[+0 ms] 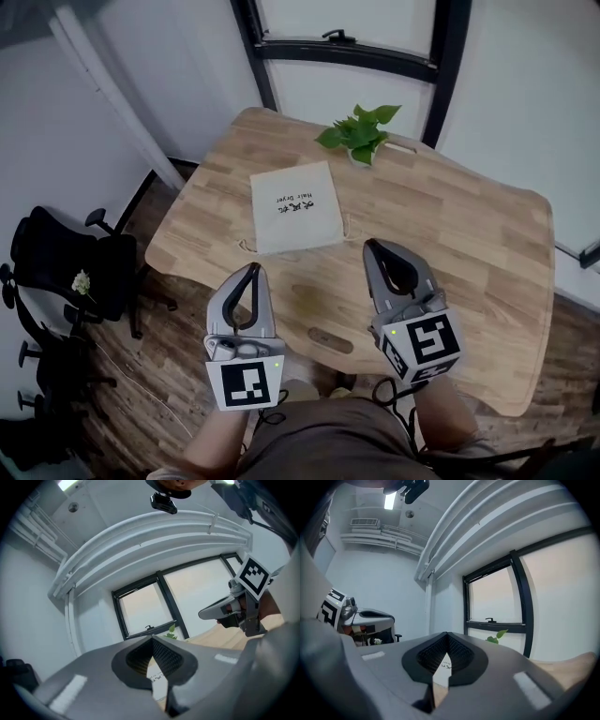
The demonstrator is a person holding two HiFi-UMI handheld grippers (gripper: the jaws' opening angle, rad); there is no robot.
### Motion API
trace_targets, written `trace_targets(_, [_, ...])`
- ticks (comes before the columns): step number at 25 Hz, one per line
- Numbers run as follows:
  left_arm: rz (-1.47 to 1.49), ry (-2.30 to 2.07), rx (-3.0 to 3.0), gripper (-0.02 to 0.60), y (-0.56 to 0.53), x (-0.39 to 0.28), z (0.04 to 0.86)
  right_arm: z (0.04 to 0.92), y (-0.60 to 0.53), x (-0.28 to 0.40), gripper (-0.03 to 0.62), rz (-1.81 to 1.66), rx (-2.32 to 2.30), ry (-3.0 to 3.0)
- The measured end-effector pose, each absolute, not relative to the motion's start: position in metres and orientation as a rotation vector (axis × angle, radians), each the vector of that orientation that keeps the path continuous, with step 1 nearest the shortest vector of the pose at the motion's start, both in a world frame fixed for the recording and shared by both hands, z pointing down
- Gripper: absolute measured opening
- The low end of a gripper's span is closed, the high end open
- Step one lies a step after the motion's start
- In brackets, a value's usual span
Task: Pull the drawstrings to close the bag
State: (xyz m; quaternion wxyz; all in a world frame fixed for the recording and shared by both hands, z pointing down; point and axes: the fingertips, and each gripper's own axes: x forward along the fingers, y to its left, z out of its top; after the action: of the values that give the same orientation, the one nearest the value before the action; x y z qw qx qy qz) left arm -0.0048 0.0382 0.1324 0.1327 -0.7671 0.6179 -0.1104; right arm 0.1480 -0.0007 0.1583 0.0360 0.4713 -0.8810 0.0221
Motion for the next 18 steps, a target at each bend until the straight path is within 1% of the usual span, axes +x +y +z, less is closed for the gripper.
trace_targets(8, [-0.268,1.863,-2.114,0.0,0.022,-0.03,0.104,0.137,-0.029,0.137,0.029,0.0,1.393,-2.754])
trace_targets(13, [-0.304,1.925,-2.104,0.0,0.003,-0.053,0.118,0.146,-0.052,0.128,0.029,0.002,1.355,-2.747])
trace_targets(18, [-0.355,1.95,-2.157,0.0,-0.02,-0.072,0.149,0.173,-0.073,0.117,0.029,0.033,1.299,-2.721])
